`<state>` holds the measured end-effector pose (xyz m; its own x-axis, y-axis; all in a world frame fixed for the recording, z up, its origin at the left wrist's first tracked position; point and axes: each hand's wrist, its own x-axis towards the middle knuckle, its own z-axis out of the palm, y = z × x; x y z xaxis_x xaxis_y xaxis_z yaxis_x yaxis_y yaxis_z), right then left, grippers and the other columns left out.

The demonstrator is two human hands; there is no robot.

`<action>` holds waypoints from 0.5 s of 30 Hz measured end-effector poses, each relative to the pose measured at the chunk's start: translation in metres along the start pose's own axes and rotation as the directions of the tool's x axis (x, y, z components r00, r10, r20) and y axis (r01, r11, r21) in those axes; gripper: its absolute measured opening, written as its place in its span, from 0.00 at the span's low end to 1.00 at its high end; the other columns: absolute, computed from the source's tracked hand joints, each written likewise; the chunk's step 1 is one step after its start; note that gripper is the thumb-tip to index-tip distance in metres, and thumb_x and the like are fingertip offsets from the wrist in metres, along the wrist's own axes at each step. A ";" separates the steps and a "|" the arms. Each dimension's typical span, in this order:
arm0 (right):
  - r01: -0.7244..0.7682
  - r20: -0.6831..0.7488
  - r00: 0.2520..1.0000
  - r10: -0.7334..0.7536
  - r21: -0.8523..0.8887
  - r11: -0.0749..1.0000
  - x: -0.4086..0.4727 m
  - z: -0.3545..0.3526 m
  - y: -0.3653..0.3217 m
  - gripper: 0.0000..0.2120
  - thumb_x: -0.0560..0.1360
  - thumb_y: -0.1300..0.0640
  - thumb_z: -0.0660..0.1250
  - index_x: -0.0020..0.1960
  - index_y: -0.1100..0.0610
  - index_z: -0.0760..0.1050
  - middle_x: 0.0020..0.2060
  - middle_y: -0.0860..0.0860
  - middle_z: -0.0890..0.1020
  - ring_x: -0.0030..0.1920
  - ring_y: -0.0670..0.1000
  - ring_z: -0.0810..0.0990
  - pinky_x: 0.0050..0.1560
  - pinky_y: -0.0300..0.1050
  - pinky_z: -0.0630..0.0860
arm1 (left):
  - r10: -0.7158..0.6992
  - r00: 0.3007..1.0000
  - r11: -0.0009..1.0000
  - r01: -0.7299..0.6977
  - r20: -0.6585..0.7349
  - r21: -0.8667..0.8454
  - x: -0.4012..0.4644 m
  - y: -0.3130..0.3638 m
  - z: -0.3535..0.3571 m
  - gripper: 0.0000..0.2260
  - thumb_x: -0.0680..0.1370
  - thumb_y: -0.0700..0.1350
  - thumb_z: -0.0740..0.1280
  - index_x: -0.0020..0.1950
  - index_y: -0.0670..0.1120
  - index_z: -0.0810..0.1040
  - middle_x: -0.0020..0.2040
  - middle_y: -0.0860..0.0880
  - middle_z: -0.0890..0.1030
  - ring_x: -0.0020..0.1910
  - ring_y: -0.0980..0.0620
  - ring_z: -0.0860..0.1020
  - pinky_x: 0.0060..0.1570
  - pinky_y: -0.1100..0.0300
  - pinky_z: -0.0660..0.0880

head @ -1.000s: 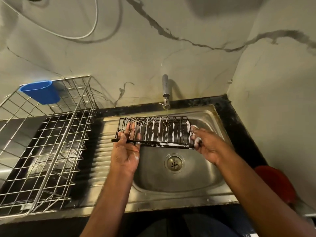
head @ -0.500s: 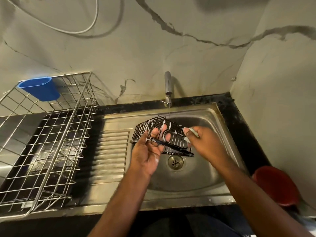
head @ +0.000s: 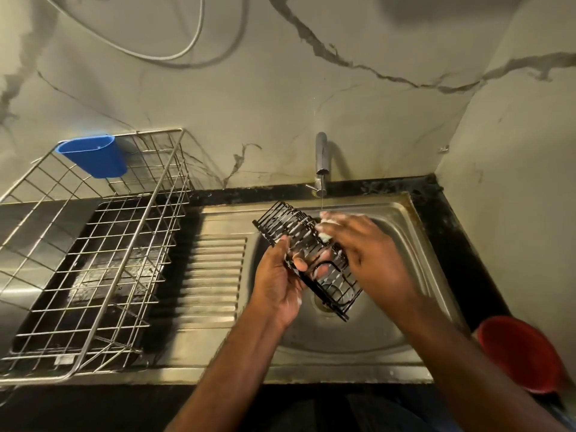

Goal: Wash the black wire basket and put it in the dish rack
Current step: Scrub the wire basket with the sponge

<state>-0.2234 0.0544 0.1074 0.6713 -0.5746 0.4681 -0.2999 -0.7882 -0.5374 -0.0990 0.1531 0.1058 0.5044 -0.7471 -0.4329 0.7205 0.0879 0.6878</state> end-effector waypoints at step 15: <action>-0.102 0.065 0.993 0.098 0.064 0.993 0.012 -0.025 0.010 0.17 0.77 0.65 0.68 0.62 0.50 0.80 0.57 0.45 0.83 0.53 0.40 0.79 0.56 0.25 0.72 | 0.016 0.984 0.918 -0.086 0.180 0.388 -0.017 0.009 -0.007 0.13 0.85 0.52 0.60 0.58 0.43 0.74 0.29 0.46 0.76 0.29 0.44 0.80 0.32 0.45 0.82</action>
<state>-0.2355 0.0340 0.1255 0.6816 -0.6334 0.3665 -0.3229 -0.7097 -0.6261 -0.0978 0.1709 0.1149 0.4222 -0.8518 -0.3101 0.4336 -0.1107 0.8943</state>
